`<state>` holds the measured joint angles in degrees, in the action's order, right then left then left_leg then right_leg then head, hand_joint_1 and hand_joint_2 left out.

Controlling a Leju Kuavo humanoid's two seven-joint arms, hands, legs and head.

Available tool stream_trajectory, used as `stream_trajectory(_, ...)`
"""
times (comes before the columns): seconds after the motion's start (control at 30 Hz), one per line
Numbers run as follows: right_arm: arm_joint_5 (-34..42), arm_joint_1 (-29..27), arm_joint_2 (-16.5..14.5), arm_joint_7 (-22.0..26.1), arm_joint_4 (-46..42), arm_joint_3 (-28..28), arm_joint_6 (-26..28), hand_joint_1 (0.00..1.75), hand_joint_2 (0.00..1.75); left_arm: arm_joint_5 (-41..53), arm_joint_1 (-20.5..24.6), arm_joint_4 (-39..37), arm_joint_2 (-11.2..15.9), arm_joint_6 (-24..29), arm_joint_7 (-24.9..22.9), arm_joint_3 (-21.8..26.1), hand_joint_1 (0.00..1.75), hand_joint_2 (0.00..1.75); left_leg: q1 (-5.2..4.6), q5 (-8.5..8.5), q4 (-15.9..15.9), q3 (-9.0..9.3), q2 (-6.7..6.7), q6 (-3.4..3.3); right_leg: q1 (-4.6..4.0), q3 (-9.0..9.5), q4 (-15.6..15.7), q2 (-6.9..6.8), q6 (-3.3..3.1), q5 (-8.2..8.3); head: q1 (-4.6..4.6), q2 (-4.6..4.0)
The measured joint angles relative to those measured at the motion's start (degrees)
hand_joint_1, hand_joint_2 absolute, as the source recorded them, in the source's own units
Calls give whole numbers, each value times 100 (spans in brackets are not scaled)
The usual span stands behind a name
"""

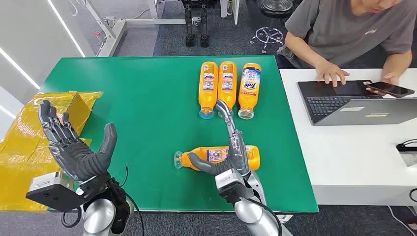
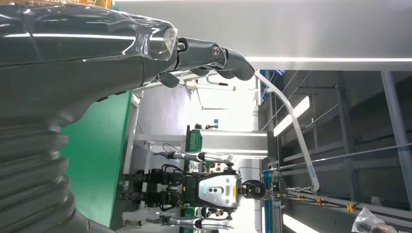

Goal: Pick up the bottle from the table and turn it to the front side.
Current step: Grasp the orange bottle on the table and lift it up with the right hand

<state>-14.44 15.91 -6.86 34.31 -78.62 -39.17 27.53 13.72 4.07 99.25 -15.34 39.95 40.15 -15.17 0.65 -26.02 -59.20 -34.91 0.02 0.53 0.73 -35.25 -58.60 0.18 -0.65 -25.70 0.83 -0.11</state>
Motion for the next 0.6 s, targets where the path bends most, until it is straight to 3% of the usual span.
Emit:
stream_trajectory(0.17,-94,-22,0,-74,-26,0,-20,0,175,0,-3,20,0,0,0,0,0,175,0,0,0,0,0,0,0,0,0,0,0,0,0,0)
stream_trajectory(0.23,-244,-30,1,-339,-45,0,-214,0,175,0,-4,34,1,0,0,0,0,175,0,0,0,0,0,0,0,0,0,0,0,0,1,0)
stream_trajectory(0.4,-1119,108,102,-1472,77,-77,-1657,0,175,-56,-2,38,11,0,0,0,0,175,0,0,0,0,0,0,0,0,0,0,0,0,1,0)
stream_trajectory(0.5,-1528,332,244,-1644,338,-173,-2442,0,175,-140,1,38,25,0,0,0,0,175,0,2,-1,0,0,-1,0,1,0,0,1,2,0,0)
stream_trajectory(0.6,-1892,608,386,-1692,649,-269,-2698,0,175,-228,3,39,39,-1,0,0,0,175,-1,2,-3,0,0,-2,0,1,0,0,1,3,1,0)
